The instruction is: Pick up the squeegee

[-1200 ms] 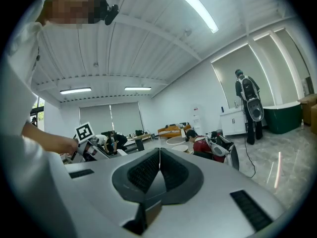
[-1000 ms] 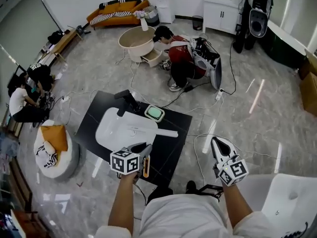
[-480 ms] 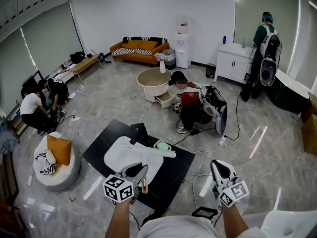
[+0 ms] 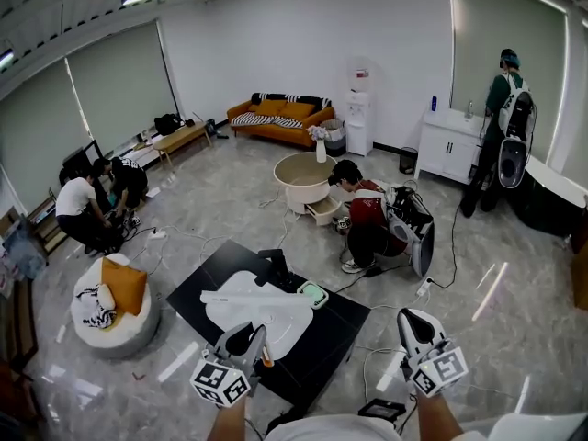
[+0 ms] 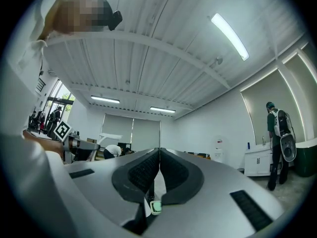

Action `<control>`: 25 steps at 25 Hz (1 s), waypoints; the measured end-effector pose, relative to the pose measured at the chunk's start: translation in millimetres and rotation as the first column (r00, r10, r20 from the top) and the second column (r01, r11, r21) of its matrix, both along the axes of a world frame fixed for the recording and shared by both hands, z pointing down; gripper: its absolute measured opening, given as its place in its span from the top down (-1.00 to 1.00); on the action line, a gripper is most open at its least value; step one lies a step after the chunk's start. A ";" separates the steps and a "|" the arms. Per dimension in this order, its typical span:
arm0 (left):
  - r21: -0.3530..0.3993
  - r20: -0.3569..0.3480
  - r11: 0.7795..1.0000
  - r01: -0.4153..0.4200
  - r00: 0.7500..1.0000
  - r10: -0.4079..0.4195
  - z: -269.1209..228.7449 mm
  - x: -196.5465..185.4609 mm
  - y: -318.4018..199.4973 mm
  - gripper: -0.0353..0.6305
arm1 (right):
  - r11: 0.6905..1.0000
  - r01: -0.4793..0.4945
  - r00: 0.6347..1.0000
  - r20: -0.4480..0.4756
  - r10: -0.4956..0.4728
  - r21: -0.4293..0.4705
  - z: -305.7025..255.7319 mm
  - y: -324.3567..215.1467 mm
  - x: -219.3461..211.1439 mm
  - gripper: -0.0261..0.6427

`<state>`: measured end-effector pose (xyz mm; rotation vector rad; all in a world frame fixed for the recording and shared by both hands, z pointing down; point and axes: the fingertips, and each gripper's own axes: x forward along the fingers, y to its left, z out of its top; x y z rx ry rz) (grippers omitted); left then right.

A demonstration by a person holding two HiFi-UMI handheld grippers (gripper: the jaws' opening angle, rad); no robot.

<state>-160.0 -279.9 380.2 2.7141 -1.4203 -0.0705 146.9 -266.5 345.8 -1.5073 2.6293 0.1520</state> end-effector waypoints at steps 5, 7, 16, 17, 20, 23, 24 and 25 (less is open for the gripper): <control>0.084 -0.029 0.993 0.081 0.996 -0.079 -8.7 -5.3 12.3 0.66 | 1.000 0.000 1.000 0.008 0.000 -0.018 2.0 -0.9 6.7 0.88; 0.116 -0.033 0.987 0.107 0.994 -0.104 -13.9 -6.2 16.7 0.66 | 1.000 0.008 1.000 0.014 -0.008 -0.024 2.4 -0.6 8.3 0.88; 0.134 -0.033 0.981 0.141 0.990 -0.138 -6.6 -13.5 24.4 0.66 | 0.998 0.046 0.999 0.026 -0.045 -0.048 14.0 2.9 -3.4 0.88; 0.137 -0.029 0.981 0.134 0.991 -0.132 -6.3 -11.8 24.7 0.66 | 0.997 0.053 0.998 0.028 -0.052 -0.050 14.9 2.9 -4.6 0.88; 0.140 -0.030 0.983 0.117 0.993 -0.113 -8.7 -5.3 24.1 0.66 | 0.996 0.071 0.997 0.029 -0.069 -0.059 15.6 2.1 -6.7 0.88; 0.134 -0.029 0.986 0.103 0.995 -0.100 -9.0 0.4 22.5 0.66 | 0.994 0.085 0.996 0.022 -0.084 -0.065 16.0 1.8 -7.8 0.88; 0.133 -0.029 0.986 0.099 0.995 -0.096 -8.5 1.8 22.2 0.66 | 0.994 0.092 0.996 0.018 -0.091 -0.067 16.5 1.6 -8.7 0.88; 0.132 -0.028 0.987 0.095 0.995 -0.092 -7.8 3.1 22.1 0.66 | 0.993 0.097 0.995 0.012 -0.096 -0.067 17.1 1.4 -9.5 0.88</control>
